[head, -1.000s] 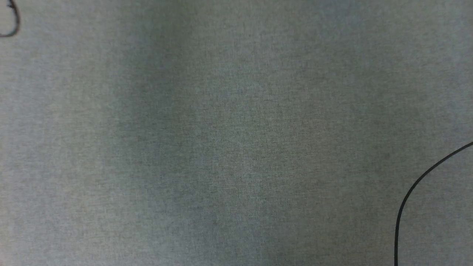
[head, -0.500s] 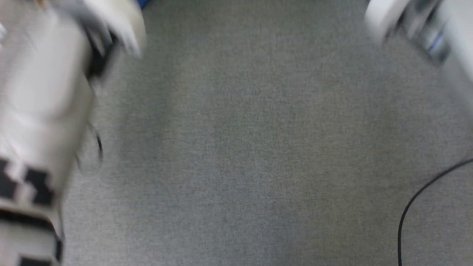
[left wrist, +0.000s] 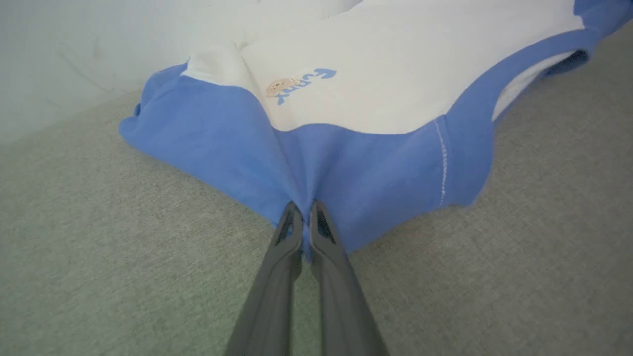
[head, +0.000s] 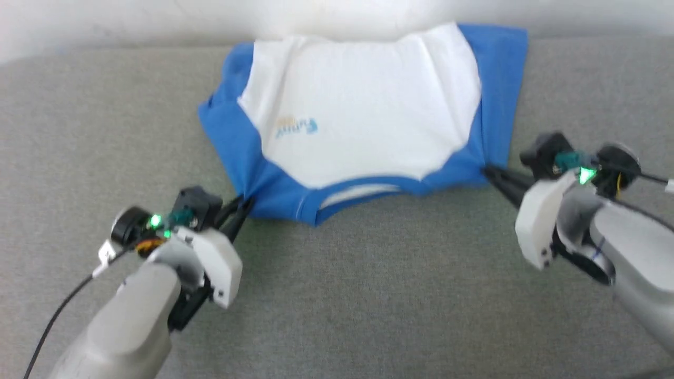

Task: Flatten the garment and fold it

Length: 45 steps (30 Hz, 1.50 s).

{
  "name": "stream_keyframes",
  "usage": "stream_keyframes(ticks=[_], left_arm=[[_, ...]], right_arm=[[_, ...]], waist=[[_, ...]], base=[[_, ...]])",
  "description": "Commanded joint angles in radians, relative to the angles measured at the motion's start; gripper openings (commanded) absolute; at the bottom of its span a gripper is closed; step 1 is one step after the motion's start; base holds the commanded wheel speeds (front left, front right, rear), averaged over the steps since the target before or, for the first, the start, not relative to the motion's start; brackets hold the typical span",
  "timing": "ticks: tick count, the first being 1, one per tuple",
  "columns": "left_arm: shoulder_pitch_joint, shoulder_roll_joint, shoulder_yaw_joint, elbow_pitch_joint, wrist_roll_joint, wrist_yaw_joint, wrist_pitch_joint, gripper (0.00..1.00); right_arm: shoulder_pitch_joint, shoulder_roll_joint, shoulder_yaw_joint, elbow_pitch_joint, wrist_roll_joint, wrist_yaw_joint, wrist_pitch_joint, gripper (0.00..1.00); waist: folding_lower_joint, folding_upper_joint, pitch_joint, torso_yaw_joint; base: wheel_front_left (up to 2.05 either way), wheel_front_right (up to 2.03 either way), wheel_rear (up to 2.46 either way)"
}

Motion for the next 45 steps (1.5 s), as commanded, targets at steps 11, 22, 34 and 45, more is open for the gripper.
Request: stream_keyframes(ticks=[11, 22, 34, 45], left_arm=[[0.259, 0.088, -0.042, -0.242, -0.044, 0.071, 0.1, 0.0], [0.478, 0.164, -0.08, -0.455, -0.114, 0.117, 0.194, 0.0], [0.612, 0.206, -0.121, -0.547, -0.209, 0.126, 0.302, 0.0], [0.581, 0.167, -0.105, -0.503, -0.197, 0.133, 0.236, 1.0]], right_arm=[[0.299, -0.089, -0.101, -0.131, 0.129, -0.002, 0.177, 0.0], [0.621, -0.139, -0.295, -0.256, 0.185, -0.002, 0.404, 0.0], [0.929, -0.077, -0.561, -0.416, 0.084, -0.002, 0.696, 0.0], [1.02, 0.052, -0.741, -0.558, -0.032, -0.002, 0.752, 1.0]], waist=[[0.0004, 0.0, -0.219, 0.018], [0.0004, 0.0, -0.318, 0.029], [0.0004, 0.0, -0.347, 0.041], [0.0004, 0.0, -0.334, 0.042]], base=[[0.0, 0.0, 0.0], [0.0, 0.0, 0.0], [0.0, 0.0, 0.0], [0.0, 0.0, 0.0]])
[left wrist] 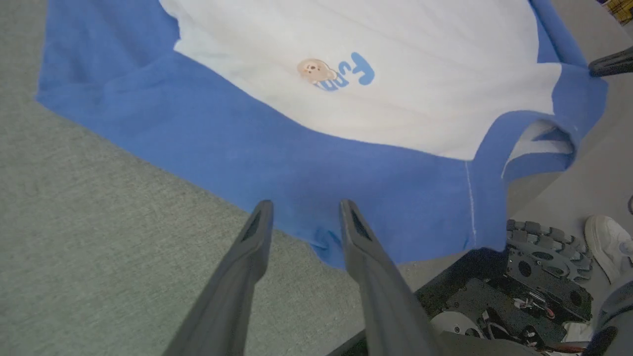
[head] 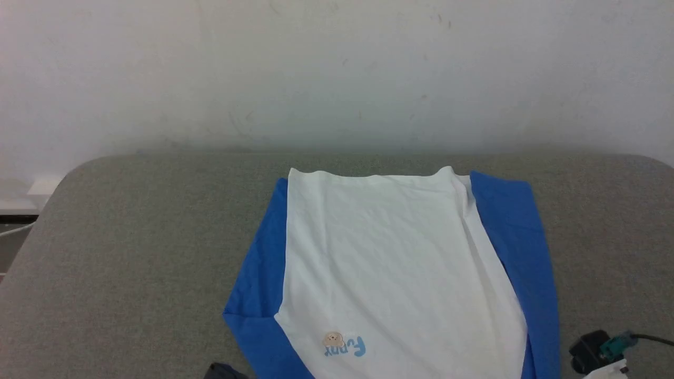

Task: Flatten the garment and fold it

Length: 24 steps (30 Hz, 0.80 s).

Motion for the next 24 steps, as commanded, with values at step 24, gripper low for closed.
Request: stream_keyframes(ticks=[24], left_arm=[[-0.331, -0.141, 0.297, 0.01, 0.153, 0.166, -0.409, 1.0]], right_arm=[[-0.451, 0.148, -0.293, 0.078, -0.313, -0.002, -0.375, 1.0]], waist=[[0.0, -0.0001, 0.302, 0.017]], base=[[0.0, 0.0, 0.0]])
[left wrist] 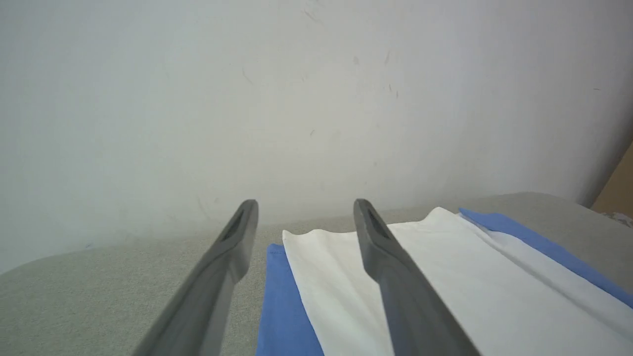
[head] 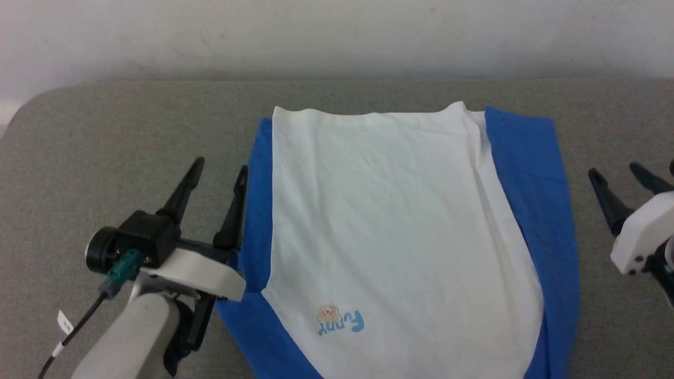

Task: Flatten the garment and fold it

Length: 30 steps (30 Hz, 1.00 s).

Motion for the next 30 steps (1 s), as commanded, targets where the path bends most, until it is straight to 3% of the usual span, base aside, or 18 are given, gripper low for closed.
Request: stream_keyframes(ticks=[1, 6, 15, 22, 28, 29, 30], left_arm=[[-0.018, -0.012, 0.019, 0.0, 0.013, 0.007, -0.007, 1.0], [-0.037, -0.105, 0.136, -0.067, 0.077, 0.002, -0.01, 1.0], [0.003, -0.239, 0.218, -0.089, 0.181, -0.089, -0.01, 1.0], [0.017, -0.302, 0.25, -0.067, 0.227, -0.157, -0.01, 1.0], [0.022, -0.343, 0.282, -0.052, 0.258, -0.201, -0.01, 1.0], [0.023, -0.347, 0.289, -0.049, 0.263, -0.207, -0.01, 1.0], [0.024, -0.35, 0.296, -0.046, 0.268, -0.212, -0.01, 1.0]], right_arm=[[-0.044, -0.006, -0.003, 0.021, -0.013, -0.002, 0.007, 1.0], [-0.224, -0.056, 0.002, 0.184, -0.039, -0.002, 0.062, 1.0], [-0.472, -0.144, 0.03, 0.469, -0.059, -0.002, 0.158, 1.0], [-0.56, -0.197, 0.064, 0.613, -0.099, -0.002, 0.172, 1.0], [-0.571, -0.2, 0.088, 0.701, -0.099, -0.002, 0.17, 1.0], [-0.566, -0.199, 0.1, 0.713, -0.095, -0.002, 0.176, 0.79], [-0.56, -0.198, 0.112, 0.723, -0.09, -0.002, 0.181, 0.12]], waist=[[-0.0003, 0.0, 0.102, 0.043], [-0.0003, 0.0, 0.198, 0.1], [-0.0003, 0.0, 0.298, 0.2], [-0.0003, 0.0, 0.33, 0.241], [-0.0003, 0.0, 0.343, 0.252], [-0.0003, 0.0, 0.343, 0.252], [-0.0003, 0.0, 0.341, 0.25]], base=[[0.0, 0.0, 0.0], [0.0, 0.0, 0.0], [0.0, 0.0, 0.0], [0.0, 0.0, 0.0], [0.0, 0.0, 0.0], [0.0, 0.0, 0.0], [0.0, 0.0, 0.0]])
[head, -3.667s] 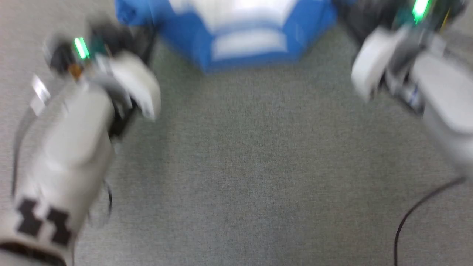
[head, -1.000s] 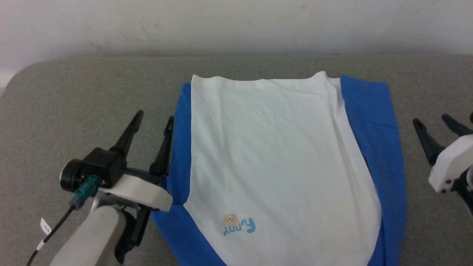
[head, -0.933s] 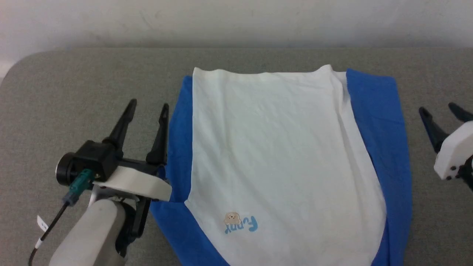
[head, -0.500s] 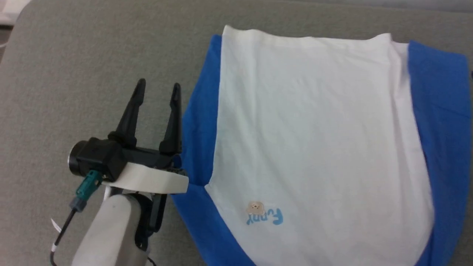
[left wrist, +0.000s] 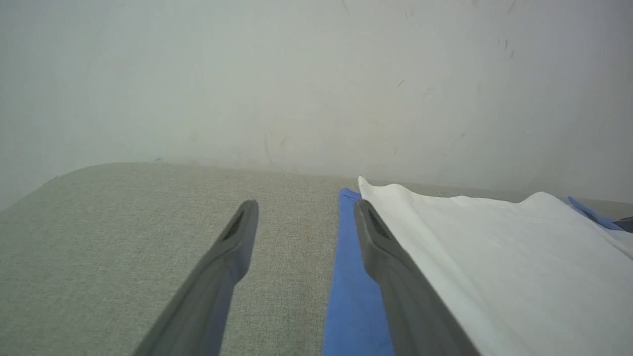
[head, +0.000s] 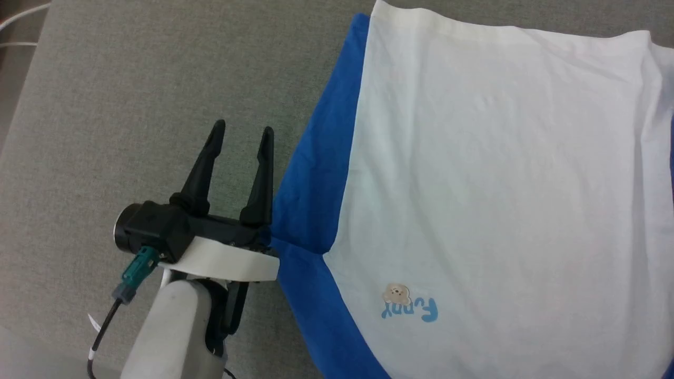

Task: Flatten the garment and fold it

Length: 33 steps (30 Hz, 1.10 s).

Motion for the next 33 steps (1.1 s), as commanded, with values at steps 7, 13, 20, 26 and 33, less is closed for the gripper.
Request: stream_keyframes(ticks=[7, 13, 20, 26, 33], left_arm=[[0.021, -0.022, 0.039, 0.034, 0.037, -0.03, -0.005, 1.0], [0.051, -0.029, 0.057, 0.06, 0.051, -0.048, -0.005, 1.0], [0.108, -0.033, 0.075, 0.075, 0.061, -0.056, -0.005, 1.0], [0.163, -0.035, 0.096, 0.077, 0.062, -0.058, -0.005, 1.0], [0.232, -0.037, 0.109, 0.071, 0.062, -0.055, -0.005, 1.0]], right_arm=[[0.059, 0.021, 0.006, 0.108, 0.02, -0.001, -0.056, 0.0], [0.077, 0.021, -0.046, 0.139, 0.01, -0.001, -0.175, 0.0], [0.12, -0.011, -0.062, 0.108, 0.021, -0.001, -0.254, 0.0], [0.179, -0.033, -0.042, -0.042, 0.062, -0.001, -0.255, 0.0], [0.31, 0.005, -0.01, -0.39, 0.112, -0.001, -0.129, 0.0]], waist=[[0.0002, 0.0, -0.053, -0.023], [0.0002, 0.0, -0.154, -0.067], [0.0002, 0.0, -0.278, -0.116], [0.0002, 0.0, -0.36, -0.143], [0.0002, 0.0, -0.43, -0.156]], base=[[0.0, 0.0, 0.0], [0.0, 0.0, 0.0], [0.0, 0.0, 0.0], [0.0, 0.0, 0.0], [0.0, 0.0, 0.0]])
